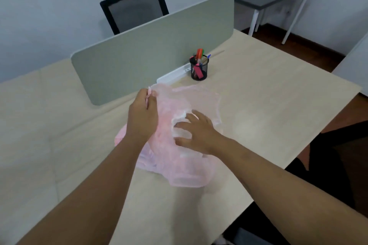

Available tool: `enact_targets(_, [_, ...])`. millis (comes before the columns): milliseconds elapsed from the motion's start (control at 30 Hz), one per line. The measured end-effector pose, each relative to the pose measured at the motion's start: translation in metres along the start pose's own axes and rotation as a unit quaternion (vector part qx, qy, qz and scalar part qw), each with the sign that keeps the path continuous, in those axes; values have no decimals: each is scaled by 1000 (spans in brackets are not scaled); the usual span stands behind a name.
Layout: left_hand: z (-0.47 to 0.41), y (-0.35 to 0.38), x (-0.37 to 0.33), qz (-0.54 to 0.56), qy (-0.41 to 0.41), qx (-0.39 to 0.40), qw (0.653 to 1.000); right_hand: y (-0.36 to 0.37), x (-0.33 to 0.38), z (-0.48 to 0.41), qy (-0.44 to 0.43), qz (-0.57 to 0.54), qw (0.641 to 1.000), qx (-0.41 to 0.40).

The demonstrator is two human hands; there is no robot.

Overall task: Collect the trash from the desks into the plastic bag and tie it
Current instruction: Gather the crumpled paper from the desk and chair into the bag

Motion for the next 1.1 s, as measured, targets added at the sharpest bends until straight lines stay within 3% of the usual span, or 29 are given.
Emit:
enact_targets(33, [0, -11, 0, 3, 4, -6, 1000, -5, 2, 5, -7, -21, 999, -46])
enact_targets(100, [4, -33, 2, 3, 11, -16, 1000, -32, -7, 23, 31, -26, 970, -238])
enact_targets(167, [10, -53, 9, 5, 13, -21, 1000, -45, -31, 53, 161, 19, 917, -364])
enact_targets(200, [14, -62, 11, 6, 12, -23, 1000, -37, -49, 65, 260, 3, 899, -353])
enact_targets(267, [23, -78, 18, 5, 7, -22, 1000, 5, -81, 88, 425, -127, 862, -246])
enact_targets(333, [30, -91, 27, -7, 0, -19, 1000, 32, -86, 100, 484, -249, 822, -169])
enact_targets(400, [28, -98, 39, -45, -2, 6, 999, 15, -86, 99, 471, -278, 810, -212])
enact_targets(467, [15, -99, 46, -120, 0, 38, 992, -33, -70, 89, 421, -240, 823, -297])
enact_targets(533, [-6, -109, 38, -142, -8, -11, 990, -83, -51, 78, 371, -195, 829, -370])
enact_targets(600, [-20, -125, 17, -102, -19, -103, 989, -105, -27, 53, 310, -195, 876, -313])
enact_targets(633, [-23, -123, 8, -87, -15, -108, 990, -108, -14, 43, 284, -188, 903, -261])
enact_targets(667, [-22, -111, 2, -84, -5, -63, 994, -114, -3, 37, 261, -165, 920, -242])
enact_targets(733, [-11, -86, -3, -81, 20, 36, 996, -142, 7, 37, 242, -123, 906, -324])
enact_targets(767, [-8, -86, -3, -79, 21, 31, 996, -151, 10, 38, 251, -129, 895, -346])
enact_targets(867, [-9, -100, -8, -46, -17, -36, 998, -138, 15, 34, 243, -185, 920, -247])
enact_targets(1000, [7, -89, -14, -61, -4, 22, 998, -140, 6, 44, 248, -242, 897, -272])
enact_targets(1100, [25, -83, -19, -43, -12, 22, 999, -124, 0, 51, 238, -314, 888, -238])
Point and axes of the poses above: each hand's wrist, its own z-axis away from the middle knuckle, its own y-axis out of the palm, x = y × z, the point moved 8 cm from there along -z, towards the middle knuckle, and after that the axes turned 11 degrees about -x, right-handed, at the moved point
